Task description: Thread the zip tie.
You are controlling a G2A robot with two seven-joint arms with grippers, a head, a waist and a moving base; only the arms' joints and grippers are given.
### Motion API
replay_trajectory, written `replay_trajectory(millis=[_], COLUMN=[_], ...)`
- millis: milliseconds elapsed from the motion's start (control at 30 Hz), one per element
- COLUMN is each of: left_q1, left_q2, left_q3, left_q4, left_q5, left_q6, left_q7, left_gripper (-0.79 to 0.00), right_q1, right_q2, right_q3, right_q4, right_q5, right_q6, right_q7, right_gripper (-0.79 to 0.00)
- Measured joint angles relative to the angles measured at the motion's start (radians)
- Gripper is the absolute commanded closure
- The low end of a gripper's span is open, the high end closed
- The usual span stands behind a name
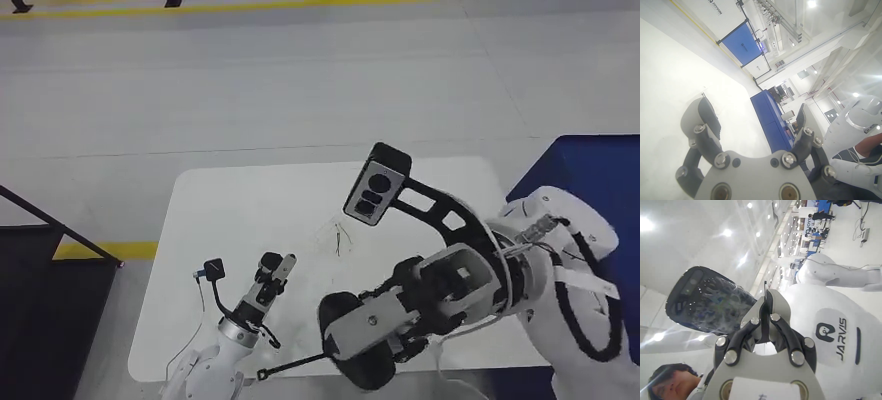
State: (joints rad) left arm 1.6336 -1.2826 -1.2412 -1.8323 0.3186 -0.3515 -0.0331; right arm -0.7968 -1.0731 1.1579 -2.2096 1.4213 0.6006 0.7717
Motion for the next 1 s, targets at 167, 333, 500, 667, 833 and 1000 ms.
replay_trajectory(millis=[167,333,500,667,833,1000], left_q1=[0.0,0.0,0.0,0.0,0.0,0.0], left_q2=[0.0,0.0,0.0,0.0,0.0,0.0], left_q3=[0.0,0.0,0.0,0.0,0.0,0.0], left_q4=[0.0,0.0,0.0,0.0,0.0,0.0], left_q5=[0.0,0.0,0.0,0.0,0.0,0.0], left_q6=[0.0,0.0,0.0,0.0,0.0,0.0], left_q7=[0.0,0.0,0.0,0.0,0.0,0.0], left_gripper=[-0.785,-0.785,-0.785,-0.785,-0.785,-0.785], right_q1=[0.043,0.057,0.037,-0.012,-0.067,-0.113], right_q2=[-0.007,-0.007,0.003,0.009,0.012,0.017], right_q3=[0.0,0.024,0.07,0.113,0.154,0.197], right_q4=[-0.02,-0.026,-0.069,-0.123,-0.141,-0.14], right_q5=[-0.095,-0.364,-0.714,-0.954,-1.004,-0.974], right_q6=[-0.09,-0.298,-0.539,-0.769,-0.921,-0.987], right_q7=[-0.022,0.011,0.055,0.095,0.103,0.134], right_gripper=[0.0,0.0,0.0,0.0,0.0,0.0])
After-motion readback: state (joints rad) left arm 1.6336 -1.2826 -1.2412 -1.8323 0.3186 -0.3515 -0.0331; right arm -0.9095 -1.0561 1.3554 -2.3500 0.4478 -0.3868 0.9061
